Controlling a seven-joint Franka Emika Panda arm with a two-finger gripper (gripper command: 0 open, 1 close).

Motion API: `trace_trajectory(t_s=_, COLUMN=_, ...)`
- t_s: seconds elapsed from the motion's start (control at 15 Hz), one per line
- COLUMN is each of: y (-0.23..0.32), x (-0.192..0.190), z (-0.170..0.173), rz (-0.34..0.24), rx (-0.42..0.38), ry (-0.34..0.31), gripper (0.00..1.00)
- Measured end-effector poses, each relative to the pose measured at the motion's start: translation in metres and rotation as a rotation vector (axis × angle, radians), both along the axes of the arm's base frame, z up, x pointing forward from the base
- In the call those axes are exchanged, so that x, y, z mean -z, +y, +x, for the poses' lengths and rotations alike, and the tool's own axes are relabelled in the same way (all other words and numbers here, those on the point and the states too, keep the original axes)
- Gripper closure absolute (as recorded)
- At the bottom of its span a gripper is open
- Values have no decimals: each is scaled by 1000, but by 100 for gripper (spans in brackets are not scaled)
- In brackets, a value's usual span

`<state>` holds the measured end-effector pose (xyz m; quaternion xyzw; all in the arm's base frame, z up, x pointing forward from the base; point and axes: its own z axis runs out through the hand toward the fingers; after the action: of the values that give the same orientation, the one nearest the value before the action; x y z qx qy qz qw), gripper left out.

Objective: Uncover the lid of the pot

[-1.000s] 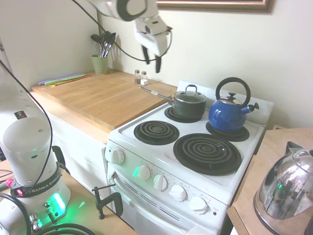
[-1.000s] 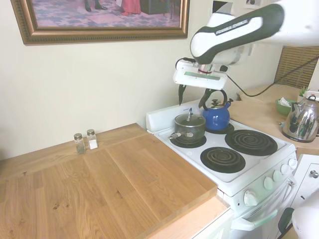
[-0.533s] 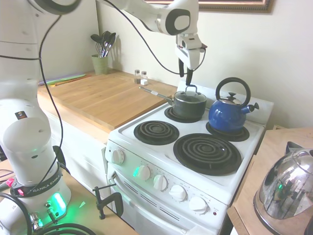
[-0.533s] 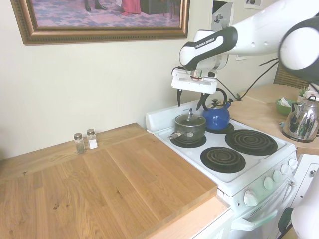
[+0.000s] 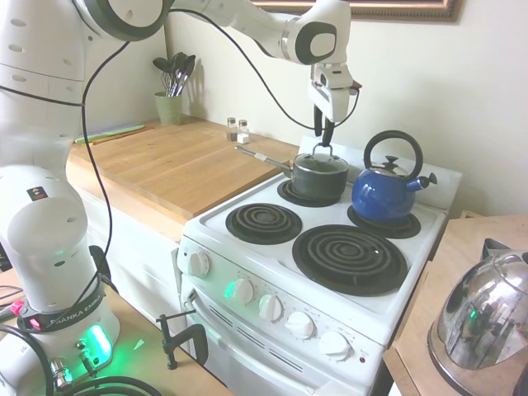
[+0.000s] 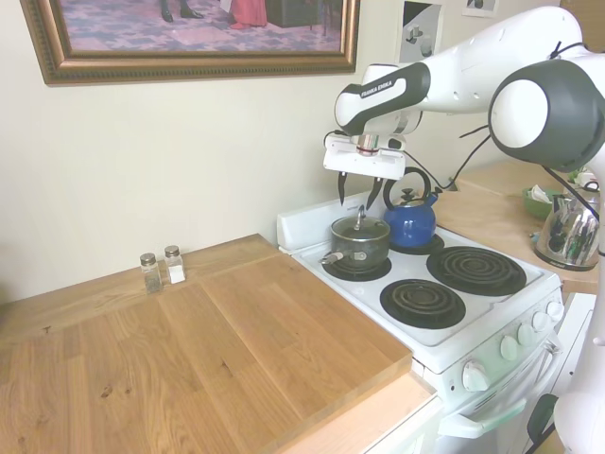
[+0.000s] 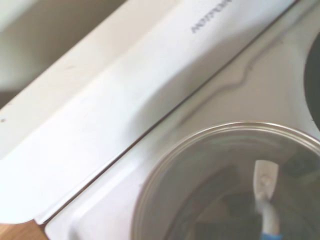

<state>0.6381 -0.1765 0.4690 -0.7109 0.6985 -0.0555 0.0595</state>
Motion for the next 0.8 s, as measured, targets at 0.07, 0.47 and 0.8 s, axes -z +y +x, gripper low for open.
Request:
trace_trajectory(t_s=0.07, y=-2, x=3, z=1, rz=2, rx=3, ry=4, gripper=100)
trace_trajectory(t_s=0.47, y=-12, x=16, z=5, rz=5, rx=5, ry=17, gripper=100)
trace_trajectory(t_s=0.8, y=-19, x=19, z=4, rz=9, rx=0, ry=19, gripper=100)
